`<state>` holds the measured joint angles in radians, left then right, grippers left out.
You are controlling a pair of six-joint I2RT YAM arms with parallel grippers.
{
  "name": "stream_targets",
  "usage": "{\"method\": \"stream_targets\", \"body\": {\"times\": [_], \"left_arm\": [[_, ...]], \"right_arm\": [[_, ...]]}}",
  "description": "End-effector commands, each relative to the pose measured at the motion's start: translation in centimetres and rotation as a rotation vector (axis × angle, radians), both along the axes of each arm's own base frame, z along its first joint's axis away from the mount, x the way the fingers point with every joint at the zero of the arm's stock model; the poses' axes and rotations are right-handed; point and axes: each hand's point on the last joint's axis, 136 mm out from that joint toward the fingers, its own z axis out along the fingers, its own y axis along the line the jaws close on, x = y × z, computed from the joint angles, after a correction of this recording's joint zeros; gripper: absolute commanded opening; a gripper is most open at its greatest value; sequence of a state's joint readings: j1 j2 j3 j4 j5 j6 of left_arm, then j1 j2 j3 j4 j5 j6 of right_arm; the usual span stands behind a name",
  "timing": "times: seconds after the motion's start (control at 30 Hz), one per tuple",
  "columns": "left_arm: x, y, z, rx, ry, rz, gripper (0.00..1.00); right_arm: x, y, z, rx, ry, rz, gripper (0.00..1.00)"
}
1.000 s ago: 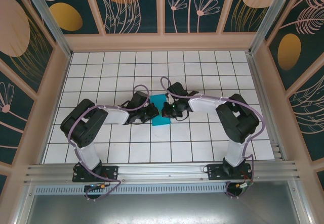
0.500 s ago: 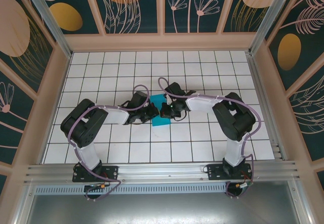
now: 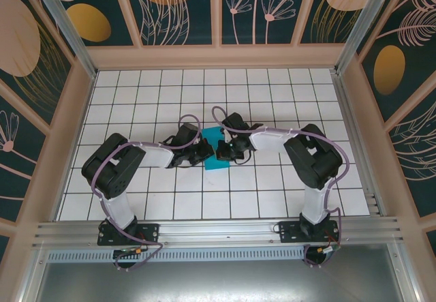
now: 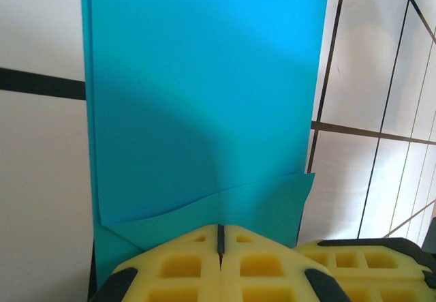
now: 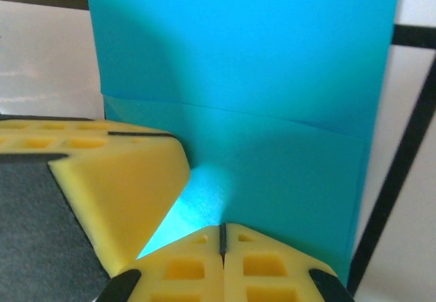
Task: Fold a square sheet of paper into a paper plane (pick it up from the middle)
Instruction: Fold the triangle a second time at the center of the table.
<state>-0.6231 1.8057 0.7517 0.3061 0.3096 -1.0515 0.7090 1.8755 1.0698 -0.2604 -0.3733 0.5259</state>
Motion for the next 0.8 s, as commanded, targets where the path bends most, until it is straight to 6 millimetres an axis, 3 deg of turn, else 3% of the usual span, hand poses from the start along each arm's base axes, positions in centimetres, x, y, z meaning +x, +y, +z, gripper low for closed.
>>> {"method": "stream_targets", "body": {"times": [0.0, 0.47, 0.6, 0.77], "left_arm": [[-4.3, 4.6, -6.8, 0.230, 0.200, 0.050, 0.00], [-4.3, 4.5, -6.7, 0.225, 0.194, 0.043, 0.00], [-4.0, 3.9, -6.1, 0.199, 0.174, 0.029, 0.00], [-3.6, 3.4, -5.5, 0.184, 0.154, 0.016, 0.00]], "right_arm": [[-3.8, -4.0, -2.3, -0.148, 0.097, 0.017, 0.00], [-7.1, -8.2, -2.6, -0.202, 0.133, -0.026, 0.00], [-5.7, -8.0, -0.8, -0.168, 0.068, -0.050, 0.00], [-2.5, -4.7, 3.2, 0.007, -0.058, -0.043, 0.00]]}}
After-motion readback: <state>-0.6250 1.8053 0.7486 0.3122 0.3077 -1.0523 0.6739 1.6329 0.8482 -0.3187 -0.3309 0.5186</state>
